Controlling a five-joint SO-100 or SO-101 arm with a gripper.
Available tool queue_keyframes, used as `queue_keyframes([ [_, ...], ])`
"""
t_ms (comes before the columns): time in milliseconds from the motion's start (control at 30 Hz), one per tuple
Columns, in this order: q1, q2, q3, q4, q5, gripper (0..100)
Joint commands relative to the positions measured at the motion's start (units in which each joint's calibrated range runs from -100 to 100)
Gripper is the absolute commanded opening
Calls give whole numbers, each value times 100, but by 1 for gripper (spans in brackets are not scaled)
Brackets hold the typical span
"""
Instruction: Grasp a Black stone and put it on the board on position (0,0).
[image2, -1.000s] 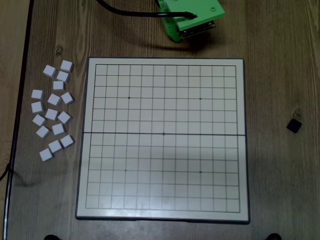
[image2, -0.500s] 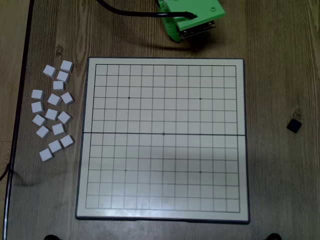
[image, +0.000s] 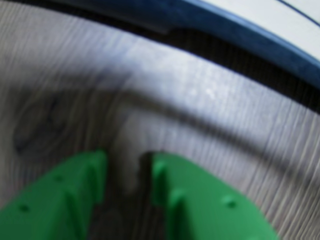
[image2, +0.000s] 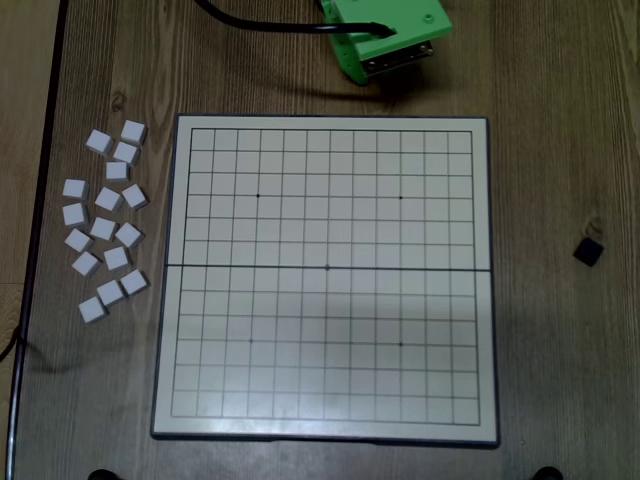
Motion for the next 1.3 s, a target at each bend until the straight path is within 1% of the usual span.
queue_keyframes([
  [0, -11, 769, -94, -182, 5, 6],
  [133, -175, 1277, -626, -364, 34, 6],
  [367, -693, 2473, -2142, -422, 15, 6],
  [667, -1249, 3736, -3698, -439, -73, 6],
  [833, -1504, 4507, -4645, -439, -220, 6],
  [967, -1677, 5355, -5679, -116, -264, 6],
  [1133, -1895, 6729, -7611, 711, -342, 6],
  [1267, -1977, 7492, -8751, 1017, -391, 6],
])
